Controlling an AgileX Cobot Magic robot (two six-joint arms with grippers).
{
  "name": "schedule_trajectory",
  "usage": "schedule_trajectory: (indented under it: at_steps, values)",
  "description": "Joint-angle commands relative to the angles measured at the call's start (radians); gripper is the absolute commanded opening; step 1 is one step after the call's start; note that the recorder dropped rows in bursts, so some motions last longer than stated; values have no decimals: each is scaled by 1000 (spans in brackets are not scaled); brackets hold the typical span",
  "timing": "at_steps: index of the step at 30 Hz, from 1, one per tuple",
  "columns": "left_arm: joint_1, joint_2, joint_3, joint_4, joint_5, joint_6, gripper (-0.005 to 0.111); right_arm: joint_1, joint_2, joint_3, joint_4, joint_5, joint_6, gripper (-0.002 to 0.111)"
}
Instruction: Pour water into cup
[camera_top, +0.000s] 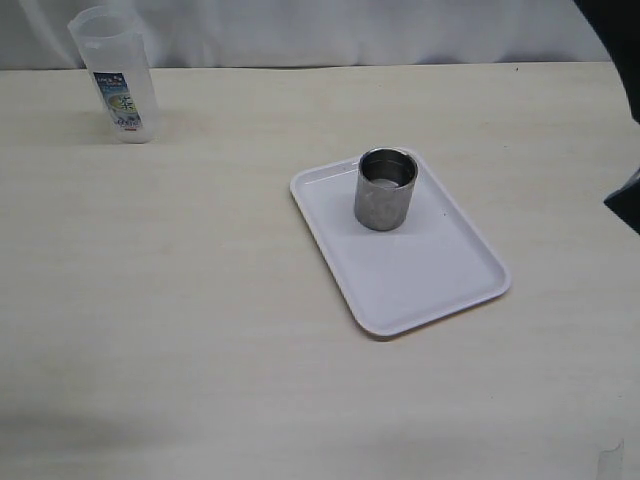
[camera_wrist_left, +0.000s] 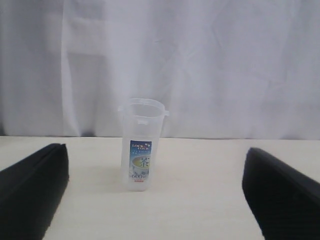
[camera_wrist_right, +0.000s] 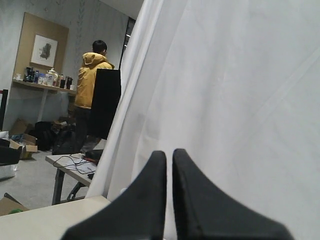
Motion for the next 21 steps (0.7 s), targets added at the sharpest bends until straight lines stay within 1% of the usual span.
schedule_trajectory:
  at_steps: [1,13,16,18,20,21]
  values:
    - [4,-35,2,10,27,7,88,-5,-4,5,-1,3,5,4]
    - [4,-211,2,-8,173,10,88,-5,-4,5,-1,3,5,4]
    - [4,-249,2,-156,199,143,88,-5,-4,5,-1,3,5,4]
    - [4,-263,2,-260,216,265,88,-5,-4,5,-1,3,5,4]
    - [4,-280,2,-302,234,341,88,-5,-4,5,-1,3,5,4]
    - [4,-291,2,-307,243,348,88,-5,-4,5,-1,3,5,4]
